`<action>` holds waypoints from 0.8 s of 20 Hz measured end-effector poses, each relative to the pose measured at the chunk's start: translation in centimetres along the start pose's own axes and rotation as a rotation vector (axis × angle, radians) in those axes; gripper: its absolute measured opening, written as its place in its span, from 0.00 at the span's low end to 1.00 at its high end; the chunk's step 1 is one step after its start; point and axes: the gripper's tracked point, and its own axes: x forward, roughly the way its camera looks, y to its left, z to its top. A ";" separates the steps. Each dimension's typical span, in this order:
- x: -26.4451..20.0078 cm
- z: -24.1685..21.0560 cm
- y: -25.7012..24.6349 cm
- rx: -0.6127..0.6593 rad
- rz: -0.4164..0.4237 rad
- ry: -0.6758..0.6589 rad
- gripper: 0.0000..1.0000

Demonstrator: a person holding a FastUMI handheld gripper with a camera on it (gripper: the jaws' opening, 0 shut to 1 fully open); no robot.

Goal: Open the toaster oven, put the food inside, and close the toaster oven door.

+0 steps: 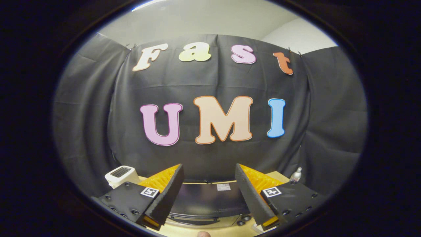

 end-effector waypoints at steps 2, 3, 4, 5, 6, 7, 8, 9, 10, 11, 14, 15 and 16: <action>1.2 -1.8 0.7 0.030 0.011 0.009 0.99; 2.0 -2.7 1.0 0.034 0.012 0.009 0.99; 2.7 -3.4 1.4 0.034 0.017 0.006 0.99; 3.5 -4.3 1.8 0.031 0.019 0.005 0.99; 4.3 -5.3 2.2 0.036 0.026 0.009 0.99; 4.9 -6.4 2.7 0.041 0.028 0.013 0.99; 5.3 -7.8 3.0 0.041 0.029 0.031 0.99; 5.5 -9.0 3.2 0.036 0.028 0.050 0.99; 5.7 -10.3 3.4 0.030 0.029 0.073 0.99; 5.7 -11.4 3.4 0.026 0.023 0.094 0.99; 4.9 -13.9 3.3 0.033 0.010 0.133 0.99; 4.7 -14.5 3.2 0.038 0.007 0.144 0.99; 4.5 -15.4 3.1 0.039 0.007 0.160 0.99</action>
